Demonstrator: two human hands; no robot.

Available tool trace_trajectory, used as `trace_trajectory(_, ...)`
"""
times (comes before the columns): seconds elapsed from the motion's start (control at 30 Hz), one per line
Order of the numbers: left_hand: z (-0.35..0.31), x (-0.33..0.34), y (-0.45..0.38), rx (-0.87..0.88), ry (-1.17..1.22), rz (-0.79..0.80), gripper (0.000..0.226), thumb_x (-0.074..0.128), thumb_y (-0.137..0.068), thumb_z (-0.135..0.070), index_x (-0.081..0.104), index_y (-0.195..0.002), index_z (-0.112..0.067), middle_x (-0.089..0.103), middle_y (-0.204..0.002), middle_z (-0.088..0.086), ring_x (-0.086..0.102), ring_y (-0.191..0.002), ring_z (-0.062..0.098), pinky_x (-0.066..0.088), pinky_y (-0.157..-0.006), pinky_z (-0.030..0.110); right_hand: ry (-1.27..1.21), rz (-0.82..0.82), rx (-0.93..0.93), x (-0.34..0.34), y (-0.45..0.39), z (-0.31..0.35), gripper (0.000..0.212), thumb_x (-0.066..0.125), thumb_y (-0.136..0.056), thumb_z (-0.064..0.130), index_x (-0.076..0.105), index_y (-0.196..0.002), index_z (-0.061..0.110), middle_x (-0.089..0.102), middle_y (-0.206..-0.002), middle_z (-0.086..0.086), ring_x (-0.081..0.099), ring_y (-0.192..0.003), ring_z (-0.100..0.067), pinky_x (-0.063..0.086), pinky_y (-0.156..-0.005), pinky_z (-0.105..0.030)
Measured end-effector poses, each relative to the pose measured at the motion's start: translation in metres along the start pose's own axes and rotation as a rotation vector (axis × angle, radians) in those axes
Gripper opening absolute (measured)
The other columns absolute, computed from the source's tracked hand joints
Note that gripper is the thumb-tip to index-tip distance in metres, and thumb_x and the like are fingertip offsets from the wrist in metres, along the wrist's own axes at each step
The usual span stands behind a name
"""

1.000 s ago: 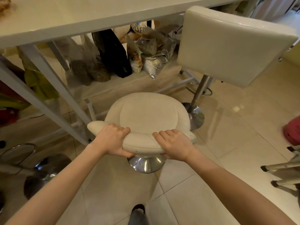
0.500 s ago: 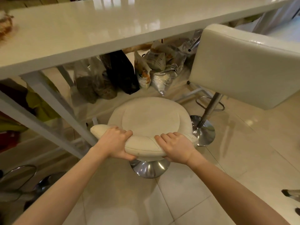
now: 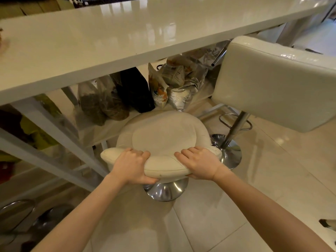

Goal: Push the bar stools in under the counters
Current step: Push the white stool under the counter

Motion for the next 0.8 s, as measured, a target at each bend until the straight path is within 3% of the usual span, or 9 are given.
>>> trace_trajectory(0.23,-0.039,-0.003,-0.012,-0.111,-0.035,-0.075,0.064,0.045,-0.049,-0.08,0.055,-0.058,-0.017,0.057,-0.042,-0.003,0.056,-0.037,0.017,0.039,-0.049,0.02,-0.035,-0.017,-0.131,0.005,0.017,-0.038,0.075,0.083,-0.051,0.043,0.049,-0.109,0.009,0.064,-0.079,-0.006,0.062,-0.062,-0.024,0.052,-0.052,-0.033)
trace_trajectory(0.57,-0.101,0.0,-0.041,-0.382,-0.008,-0.105,0.066,0.043,-0.052,-0.079,0.055,-0.058,-0.014,0.059,-0.044,-0.001,0.058,-0.039,0.019,0.041,-0.048,0.021,-0.089,0.061,-0.352,0.008,0.032,-0.103,0.085,0.083,-0.046,0.041,0.043,-0.114,0.01,0.065,-0.086,-0.006,0.063,-0.069,-0.024,0.053,-0.058,-0.031)
trace_trajectory(0.8,-0.124,0.001,-0.059,-0.491,0.025,-0.059,0.069,0.043,-0.054,-0.08,0.057,-0.061,-0.013,0.061,-0.046,0.0,0.06,-0.041,0.021,0.044,-0.05,0.024,-0.123,0.121,-0.408,0.009,0.035,-0.131,0.083,0.083,-0.047,0.031,0.042,-0.116,0.011,0.065,-0.09,-0.008,0.063,-0.074,-0.027,0.054,-0.064,-0.036)
Point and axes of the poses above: each hand's wrist, its own y-axis away from the middle knuckle, its own x-axis out of the palm, z = x × y, the point moved 4 cm from there along -y, towards the middle knuckle
